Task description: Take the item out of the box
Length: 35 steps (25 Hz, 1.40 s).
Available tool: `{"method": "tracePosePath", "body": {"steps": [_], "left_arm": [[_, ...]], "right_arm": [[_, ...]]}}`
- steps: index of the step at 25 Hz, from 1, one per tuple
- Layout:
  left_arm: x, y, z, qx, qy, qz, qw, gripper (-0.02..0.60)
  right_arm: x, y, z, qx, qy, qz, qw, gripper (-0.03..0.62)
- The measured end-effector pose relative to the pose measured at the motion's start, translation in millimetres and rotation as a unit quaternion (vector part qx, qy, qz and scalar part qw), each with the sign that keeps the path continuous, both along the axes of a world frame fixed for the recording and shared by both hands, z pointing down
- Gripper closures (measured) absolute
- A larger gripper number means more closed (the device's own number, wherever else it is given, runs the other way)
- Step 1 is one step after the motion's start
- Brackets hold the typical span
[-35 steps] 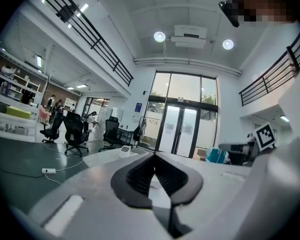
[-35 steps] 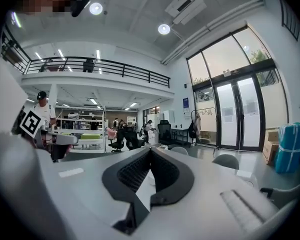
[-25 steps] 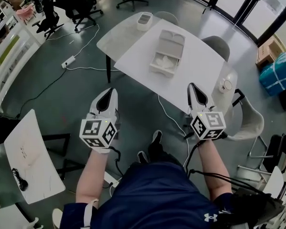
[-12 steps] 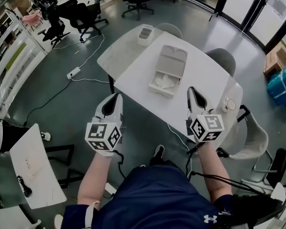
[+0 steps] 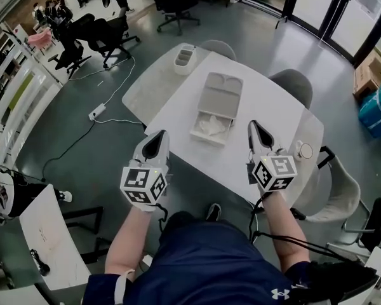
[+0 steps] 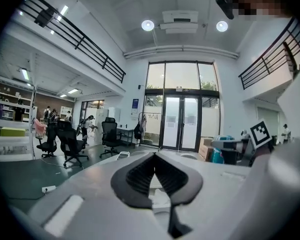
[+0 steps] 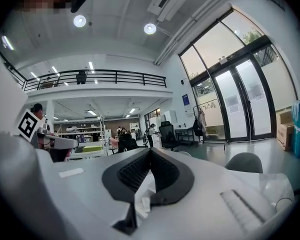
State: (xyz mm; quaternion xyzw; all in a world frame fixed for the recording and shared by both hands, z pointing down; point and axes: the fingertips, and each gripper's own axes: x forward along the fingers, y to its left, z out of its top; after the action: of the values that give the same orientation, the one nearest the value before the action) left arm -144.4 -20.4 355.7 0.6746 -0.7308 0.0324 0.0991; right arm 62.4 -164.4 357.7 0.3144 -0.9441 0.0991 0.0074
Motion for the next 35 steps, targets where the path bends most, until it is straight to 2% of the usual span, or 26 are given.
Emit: {"method": "tracePosePath", "body": {"steps": [10,19,25,30,35], "left_arm": [[-27,-60,30,-0.019,0.017,0.055,0.9981,0.578],[-50,-113,58,-0.049,0.032,0.130,0.9898,0.578],[-49,-128,91,-0.083,0.031,0.168,0.9817,0.578],[-50,-130,123,-0.111,0.030,0.165,0.9796,0.578],[-47,-125,158,-0.144,0.034,0.167,0.9749,0.575]], "right_arm": [[-15,-24,21,-0.017,0.024,0.043,0.999,0.591],[-48,-39,39,-0.039,0.060,0.091,0.993,0.591],[-73,-43,71,-0.057,0.098,0.081,0.990,0.591],[-91,-49,110,-0.068,0.148,0.053,0.985,0.591],[-109,-55,161,-0.089,0.214,-0.002,0.973,0.575]]}}
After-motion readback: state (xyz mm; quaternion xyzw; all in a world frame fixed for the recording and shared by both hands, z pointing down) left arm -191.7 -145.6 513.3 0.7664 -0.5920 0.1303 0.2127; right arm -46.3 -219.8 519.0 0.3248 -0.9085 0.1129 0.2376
